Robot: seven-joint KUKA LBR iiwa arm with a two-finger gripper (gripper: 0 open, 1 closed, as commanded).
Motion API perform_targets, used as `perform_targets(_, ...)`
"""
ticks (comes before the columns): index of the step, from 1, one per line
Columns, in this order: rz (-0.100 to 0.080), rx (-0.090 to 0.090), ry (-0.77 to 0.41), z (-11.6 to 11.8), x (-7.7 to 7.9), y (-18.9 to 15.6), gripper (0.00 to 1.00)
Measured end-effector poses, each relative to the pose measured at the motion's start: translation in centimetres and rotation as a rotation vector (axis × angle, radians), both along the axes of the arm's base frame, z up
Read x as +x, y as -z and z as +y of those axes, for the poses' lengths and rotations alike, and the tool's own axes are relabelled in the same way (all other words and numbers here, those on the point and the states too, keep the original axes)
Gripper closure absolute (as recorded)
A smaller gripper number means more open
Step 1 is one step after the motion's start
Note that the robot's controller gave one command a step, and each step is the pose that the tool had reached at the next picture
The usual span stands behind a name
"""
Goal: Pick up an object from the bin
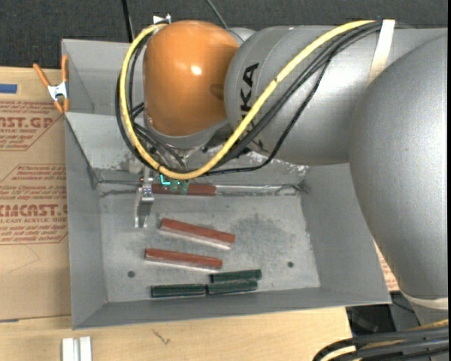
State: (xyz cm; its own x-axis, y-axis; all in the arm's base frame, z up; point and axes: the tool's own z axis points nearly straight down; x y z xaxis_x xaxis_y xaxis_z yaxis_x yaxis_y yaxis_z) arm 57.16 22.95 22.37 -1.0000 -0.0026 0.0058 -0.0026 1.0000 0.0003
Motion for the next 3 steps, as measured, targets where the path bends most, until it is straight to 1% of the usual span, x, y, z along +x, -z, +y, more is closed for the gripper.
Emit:
perform_targets(1, -0.007, 0.001, 0.002, -0.1, 0.2, -0.4, 0.00)
perform_targets(2, -0.017, 0.005, -0.078, -2.1, -1.8, 2.2, 0.00)
perform_targets(3, -0.006, 0.002, -0.307, -6.6, -3.2, 6.9, 0.00)
